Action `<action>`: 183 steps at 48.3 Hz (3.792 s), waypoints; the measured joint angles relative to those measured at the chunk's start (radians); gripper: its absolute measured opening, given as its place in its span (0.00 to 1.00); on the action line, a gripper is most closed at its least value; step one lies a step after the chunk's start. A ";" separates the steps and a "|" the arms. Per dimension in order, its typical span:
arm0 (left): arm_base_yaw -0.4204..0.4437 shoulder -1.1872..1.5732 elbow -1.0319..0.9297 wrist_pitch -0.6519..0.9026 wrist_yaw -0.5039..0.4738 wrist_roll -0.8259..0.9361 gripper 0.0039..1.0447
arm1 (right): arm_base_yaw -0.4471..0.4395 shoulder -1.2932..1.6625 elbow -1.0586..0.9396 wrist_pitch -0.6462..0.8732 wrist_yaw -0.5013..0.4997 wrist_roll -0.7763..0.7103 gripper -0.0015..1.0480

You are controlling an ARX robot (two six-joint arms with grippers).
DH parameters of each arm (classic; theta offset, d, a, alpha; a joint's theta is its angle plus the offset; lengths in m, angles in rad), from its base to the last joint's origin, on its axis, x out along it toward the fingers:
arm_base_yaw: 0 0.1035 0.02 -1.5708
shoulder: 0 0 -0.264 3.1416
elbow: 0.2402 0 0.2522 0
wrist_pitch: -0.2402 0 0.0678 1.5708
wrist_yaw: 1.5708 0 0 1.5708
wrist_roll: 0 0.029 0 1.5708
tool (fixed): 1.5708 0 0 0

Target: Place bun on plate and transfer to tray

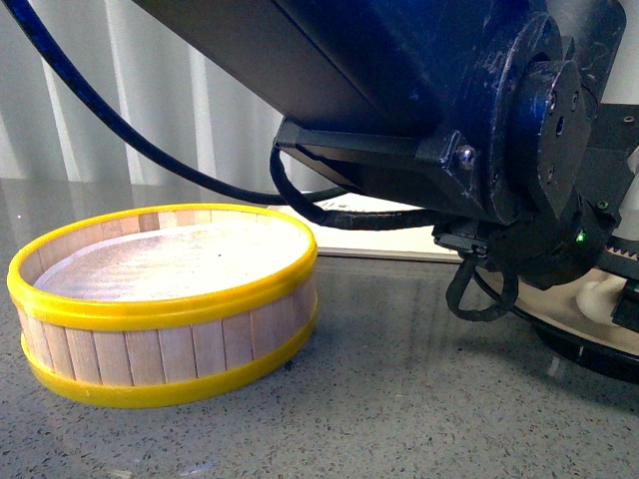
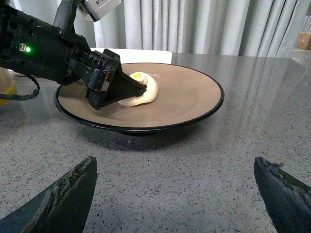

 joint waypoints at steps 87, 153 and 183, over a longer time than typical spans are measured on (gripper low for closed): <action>0.476 -0.595 -0.783 0.625 -0.408 -0.179 0.47 | 0.000 0.000 0.000 0.000 0.000 0.000 0.92; 0.748 -1.526 -1.698 0.575 -0.146 -0.169 0.04 | 0.000 0.000 0.000 0.000 0.000 0.000 0.92; 0.748 -1.870 -1.699 0.247 -0.146 -0.169 0.04 | 0.000 0.000 0.000 0.000 0.000 0.000 0.92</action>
